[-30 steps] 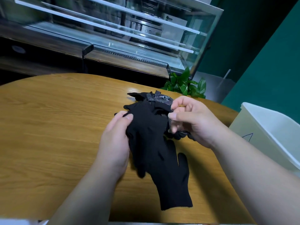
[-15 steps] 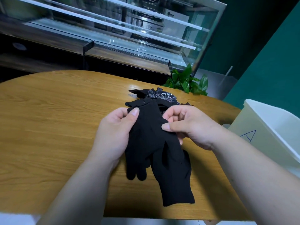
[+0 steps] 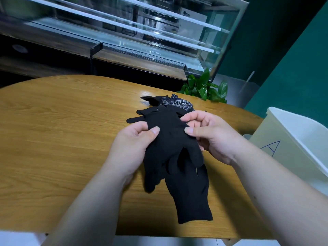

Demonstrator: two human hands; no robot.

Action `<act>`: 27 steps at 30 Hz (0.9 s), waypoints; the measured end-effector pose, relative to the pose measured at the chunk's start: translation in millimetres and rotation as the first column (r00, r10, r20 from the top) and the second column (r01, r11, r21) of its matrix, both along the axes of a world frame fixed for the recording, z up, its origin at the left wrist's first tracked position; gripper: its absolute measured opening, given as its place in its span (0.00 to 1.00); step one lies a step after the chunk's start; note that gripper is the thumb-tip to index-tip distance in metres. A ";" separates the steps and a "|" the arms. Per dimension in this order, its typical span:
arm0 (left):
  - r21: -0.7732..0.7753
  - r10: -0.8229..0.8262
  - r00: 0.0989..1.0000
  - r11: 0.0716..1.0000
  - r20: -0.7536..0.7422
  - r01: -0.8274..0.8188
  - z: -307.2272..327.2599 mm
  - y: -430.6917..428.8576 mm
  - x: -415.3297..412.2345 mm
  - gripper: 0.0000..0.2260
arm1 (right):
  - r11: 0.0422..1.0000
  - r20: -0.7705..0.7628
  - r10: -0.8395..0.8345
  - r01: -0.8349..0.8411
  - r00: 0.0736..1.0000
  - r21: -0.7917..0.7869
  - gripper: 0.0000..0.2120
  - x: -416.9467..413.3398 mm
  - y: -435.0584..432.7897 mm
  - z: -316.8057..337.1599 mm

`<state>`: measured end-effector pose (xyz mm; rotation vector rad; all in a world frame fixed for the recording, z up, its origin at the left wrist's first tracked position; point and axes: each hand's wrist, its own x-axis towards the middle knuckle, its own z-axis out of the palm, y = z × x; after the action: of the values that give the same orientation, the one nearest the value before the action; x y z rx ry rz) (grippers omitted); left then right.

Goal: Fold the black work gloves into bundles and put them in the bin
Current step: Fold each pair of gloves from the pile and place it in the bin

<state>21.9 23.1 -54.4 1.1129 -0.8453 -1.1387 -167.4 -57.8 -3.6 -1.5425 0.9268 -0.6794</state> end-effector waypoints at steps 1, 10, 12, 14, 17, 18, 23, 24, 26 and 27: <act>-0.001 0.004 1.000 1.000 0.016 -0.004 0.9 0.5 -0.7 0.09 | 1.000 -0.002 0.011 -0.011 1.000 0.001 0.13 -0.5 -0.8 -0.8; -0.067 -0.026 0.978 0.997 0.205 0.040 6.5 5.7 -4.8 0.05 | 0.979 -0.227 0.035 -0.080 0.973 -0.190 0.18 11.9 -0.2 16.0; -0.047 -0.055 0.978 0.997 0.200 0.065 7.9 6.7 -7.4 0.04 | 0.965 -0.225 0.004 -0.062 0.974 -0.254 0.09 18.3 -0.9 21.5; -0.023 -0.010 0.983 1.000 0.185 0.015 7.1 5.6 -8.7 0.03 | 0.942 -0.261 -0.047 -0.044 0.964 -0.332 0.03 21.7 -3.4 28.1; -0.031 0.137 0.982 0.990 0.132 -0.135 7.1 2.7 -5.2 0.05 | 0.931 -0.272 -0.086 -0.020 0.958 -0.364 0.04 19.6 -10.4 42.6; -0.035 0.165 0.977 0.986 0.134 -0.162 7.6 2.2 -3.4 0.05 | 0.926 -0.281 -0.106 -0.008 0.954 -0.377 0.05 17.3 -13.6 49.1; -0.003 0.215 0.962 0.976 0.167 -0.218 3.4 0.9 1.1 0.06 | 0.838 -0.382 -0.291 0.040 0.877 -0.545 0.04 0.7 -37.1 72.4; 0.002 0.203 0.962 0.978 0.182 -0.207 3.2 0.7 -0.1 0.06 | 0.817 -0.377 -0.323 0.054 0.868 -0.575 0.04 -3.3 -38.0 74.2; 0.005 0.167 0.962 0.985 0.215 -0.172 3.5 1.0 -3.0 0.07 | 0.759 -0.388 -0.379 0.042 0.840 -0.650 0.04 -9.5 -29.8 72.0; 0.003 0.147 0.962 0.988 0.232 -0.152 3.8 1.4 -4.3 0.07 | 0.725 -0.398 -0.401 0.020 0.825 -0.688 0.04 -11.9 -20.5 67.5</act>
<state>17.6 24.5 -50.6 1.3224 -0.9135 -0.9057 -179.3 -78.3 63.8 -2.3659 1.3967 -0.8275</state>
